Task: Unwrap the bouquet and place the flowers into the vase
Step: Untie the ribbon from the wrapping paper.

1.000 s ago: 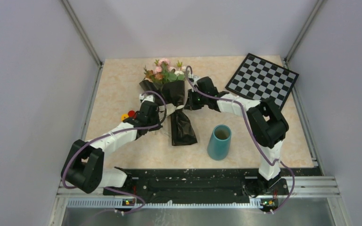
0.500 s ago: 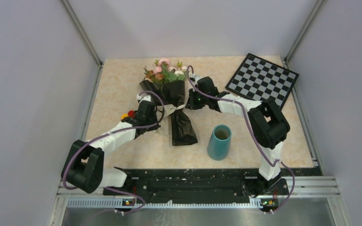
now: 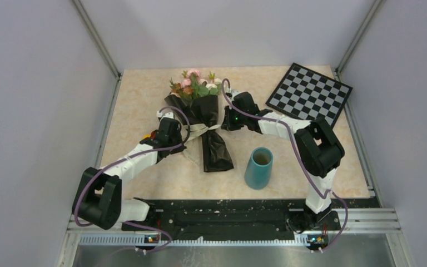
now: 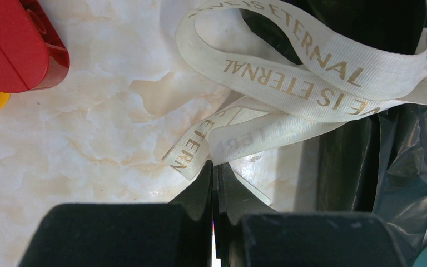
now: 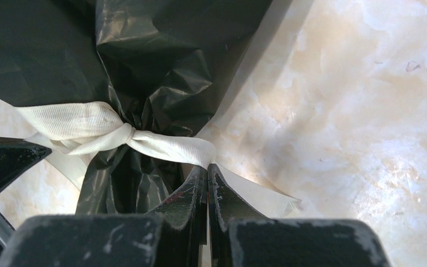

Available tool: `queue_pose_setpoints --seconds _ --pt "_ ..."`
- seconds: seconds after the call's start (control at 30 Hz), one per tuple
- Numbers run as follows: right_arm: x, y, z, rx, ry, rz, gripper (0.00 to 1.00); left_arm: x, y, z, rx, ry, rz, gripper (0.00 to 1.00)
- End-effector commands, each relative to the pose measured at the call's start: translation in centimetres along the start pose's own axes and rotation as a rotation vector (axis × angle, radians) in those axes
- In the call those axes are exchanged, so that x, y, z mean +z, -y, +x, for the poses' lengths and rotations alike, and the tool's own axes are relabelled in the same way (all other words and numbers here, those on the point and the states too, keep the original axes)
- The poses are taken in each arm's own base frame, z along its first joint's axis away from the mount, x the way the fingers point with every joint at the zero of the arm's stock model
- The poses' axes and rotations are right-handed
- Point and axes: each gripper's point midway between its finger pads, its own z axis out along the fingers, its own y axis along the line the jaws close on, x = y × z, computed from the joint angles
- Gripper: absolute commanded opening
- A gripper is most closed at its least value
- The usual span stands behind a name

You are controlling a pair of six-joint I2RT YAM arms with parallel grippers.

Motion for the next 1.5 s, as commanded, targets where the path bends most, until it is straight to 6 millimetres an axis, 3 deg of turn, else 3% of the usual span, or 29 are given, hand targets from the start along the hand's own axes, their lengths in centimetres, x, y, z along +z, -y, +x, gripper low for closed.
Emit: queue_pose_setpoints --seconds 0.0,1.47 --pt "-1.9 -0.2 -2.4 0.0 0.086 0.015 0.0 -0.5 -0.6 -0.2 0.002 0.014 0.0 0.0" --pt "-4.4 4.2 -2.4 0.052 0.123 0.113 0.0 -1.0 -3.6 -0.9 -0.071 0.03 -0.024 0.0"
